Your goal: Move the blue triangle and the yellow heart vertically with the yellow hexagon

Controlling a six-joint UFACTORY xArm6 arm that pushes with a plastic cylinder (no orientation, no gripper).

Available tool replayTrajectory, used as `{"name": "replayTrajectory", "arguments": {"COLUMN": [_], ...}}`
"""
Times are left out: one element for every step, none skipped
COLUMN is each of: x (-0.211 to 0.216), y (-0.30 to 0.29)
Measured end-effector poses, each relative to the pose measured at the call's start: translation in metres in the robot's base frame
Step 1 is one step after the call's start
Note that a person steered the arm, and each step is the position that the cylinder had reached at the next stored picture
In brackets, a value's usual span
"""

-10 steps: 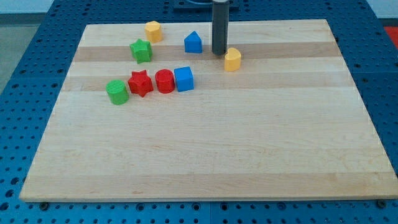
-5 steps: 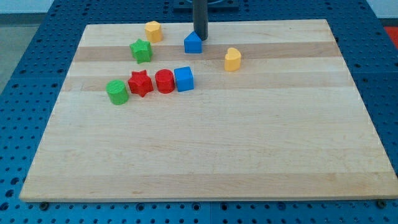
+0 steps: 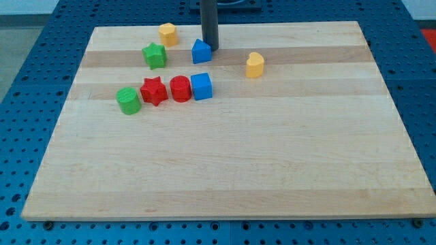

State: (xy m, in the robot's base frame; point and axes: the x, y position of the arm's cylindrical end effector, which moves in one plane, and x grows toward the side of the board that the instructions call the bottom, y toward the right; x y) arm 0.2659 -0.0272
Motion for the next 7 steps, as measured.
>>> {"name": "replayTrajectory", "arguments": {"x": [0.012,0.042,0.071,0.08,0.077,0.064,0.054], "y": [0.051,0.12,0.163,0.167,0.135,0.116,0.111]}}
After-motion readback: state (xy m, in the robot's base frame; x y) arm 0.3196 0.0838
